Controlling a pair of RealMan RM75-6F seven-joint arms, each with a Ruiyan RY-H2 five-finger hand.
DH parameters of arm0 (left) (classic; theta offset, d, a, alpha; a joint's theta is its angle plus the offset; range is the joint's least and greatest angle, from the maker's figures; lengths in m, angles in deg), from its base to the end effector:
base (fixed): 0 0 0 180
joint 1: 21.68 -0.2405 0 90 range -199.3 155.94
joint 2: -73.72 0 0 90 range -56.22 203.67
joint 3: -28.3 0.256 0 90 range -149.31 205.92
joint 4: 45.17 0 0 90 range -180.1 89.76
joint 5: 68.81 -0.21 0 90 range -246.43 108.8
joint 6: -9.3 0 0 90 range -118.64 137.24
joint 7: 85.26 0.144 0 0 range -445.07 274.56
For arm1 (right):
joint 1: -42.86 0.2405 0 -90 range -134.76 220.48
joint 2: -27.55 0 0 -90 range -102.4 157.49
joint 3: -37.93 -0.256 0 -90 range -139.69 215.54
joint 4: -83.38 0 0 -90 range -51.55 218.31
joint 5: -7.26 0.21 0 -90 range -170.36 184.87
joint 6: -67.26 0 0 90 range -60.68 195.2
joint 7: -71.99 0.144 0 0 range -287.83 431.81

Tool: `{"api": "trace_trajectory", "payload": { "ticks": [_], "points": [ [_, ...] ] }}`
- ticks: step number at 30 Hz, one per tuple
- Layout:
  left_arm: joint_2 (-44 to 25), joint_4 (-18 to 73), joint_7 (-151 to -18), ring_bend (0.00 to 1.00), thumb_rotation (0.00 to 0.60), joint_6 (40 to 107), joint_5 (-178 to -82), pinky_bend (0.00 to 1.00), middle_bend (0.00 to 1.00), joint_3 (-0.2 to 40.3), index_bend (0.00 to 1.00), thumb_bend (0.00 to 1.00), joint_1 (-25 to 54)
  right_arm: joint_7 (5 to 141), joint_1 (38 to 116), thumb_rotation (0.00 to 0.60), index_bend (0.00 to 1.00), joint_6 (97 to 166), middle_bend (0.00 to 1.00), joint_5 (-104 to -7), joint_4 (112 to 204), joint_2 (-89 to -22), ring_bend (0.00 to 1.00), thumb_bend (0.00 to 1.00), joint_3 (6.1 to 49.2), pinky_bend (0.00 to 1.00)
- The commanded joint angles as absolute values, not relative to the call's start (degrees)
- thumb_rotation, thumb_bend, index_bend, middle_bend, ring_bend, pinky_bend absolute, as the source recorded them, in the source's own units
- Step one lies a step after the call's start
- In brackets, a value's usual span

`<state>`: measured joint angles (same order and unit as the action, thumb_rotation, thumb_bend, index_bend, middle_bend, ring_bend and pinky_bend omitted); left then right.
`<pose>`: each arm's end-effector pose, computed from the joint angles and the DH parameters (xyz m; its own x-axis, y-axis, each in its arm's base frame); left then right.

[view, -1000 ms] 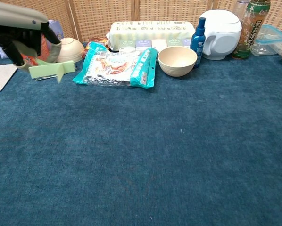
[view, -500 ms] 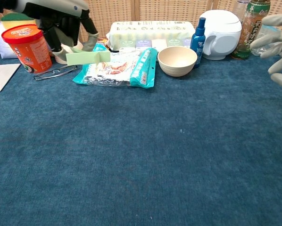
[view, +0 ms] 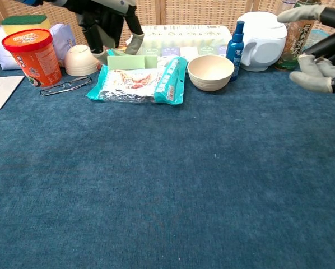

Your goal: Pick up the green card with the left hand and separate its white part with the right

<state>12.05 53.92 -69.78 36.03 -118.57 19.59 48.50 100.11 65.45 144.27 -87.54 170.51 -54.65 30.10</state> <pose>-0.0312 0.3831 0.0661 0.6734 0.3833 0.6321 0.6887 -0.6361 -0.3480 -0.1964 -0.2675 0.0560 -0.2171 -0.2146 0.9523 -0.8744 -0.3908 -0.2874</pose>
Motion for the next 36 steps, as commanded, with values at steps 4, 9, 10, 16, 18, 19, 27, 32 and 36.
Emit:
{"api": "trace_trajectory", "payload": {
  "ticks": [4,9,10,16,18,19,27,32,36],
  "points": [
    [10.7,52.74,-67.55,1.0,0.6,37.14,-114.12,1.0,1.0,21.42,0.63,0.43,53.07,98.72,66.82,0.6,0.29,143.73,0.88,-86.69,171.53,-56.57,1.0,0.35,29.71,1.0],
    [9.41,52.23,-65.88,1.0,0.6,39.41,-111.08,1.0,1.0,22.74,0.63,0.43,55.23,98.11,67.53,0.6,0.36,142.97,0.88,-86.13,172.27,-57.77,1.0,0.35,30.0,1.0],
    [9.12,52.11,-65.58,1.0,0.6,39.68,-110.19,1.0,1.0,23.14,0.63,0.43,55.69,98.03,67.68,0.6,0.37,142.97,0.88,-86.13,172.29,-58.09,1.0,0.35,30.05,1.0],
    [8.04,51.67,-64.6,1.0,0.6,40.1,-106.18,1.0,1.0,24.69,0.63,0.43,58.25,97.72,68.4,0.6,0.39,143.35,0.89,-86.46,171.38,-59.89,1.0,0.34,30.28,1.0],
    [7.78,51.57,-64.52,1.0,0.6,39.78,-105.07,1.0,1.0,25.09,0.63,0.43,59.13,98.15,68.75,0.6,0.39,143.59,0.89,-86.87,170.75,-60.65,1.0,0.34,30.41,1.0],
    [7.68,51.47,-64.42,1.0,0.6,39.66,-104.56,1.0,1.0,25.34,0.63,0.43,59.57,98.39,68.92,0.6,0.39,143.67,0.89,-87.1,170.4,-60.96,1.0,0.34,30.51,1.0],
    [6.86,50.81,-64.82,1.0,0.6,38.36,-100.4,1.0,1.0,27.05,0.63,0.43,62.9,98.92,70.78,0.6,0.39,143.65,0.88,-88.22,169.62,-62.68,1.0,0.33,30.59,1.0],
    [6.33,50.68,-65.75,1.0,0.6,37.43,-98.91,1.0,1.0,27.88,0.63,0.43,64.51,97.58,71.8,0.6,0.42,144.1,0.88,-88.53,168.26,-64.16,1.0,0.33,30.16,1.0],
    [6.17,50.66,-66.34,1.0,0.6,36.72,-98.22,1.0,1.0,28.49,0.63,0.43,65.36,96.61,72.29,0.6,0.44,144.2,0.88,-88.44,166.98,-65.06,1.0,0.34,30.0,1.0]
  ]
}}
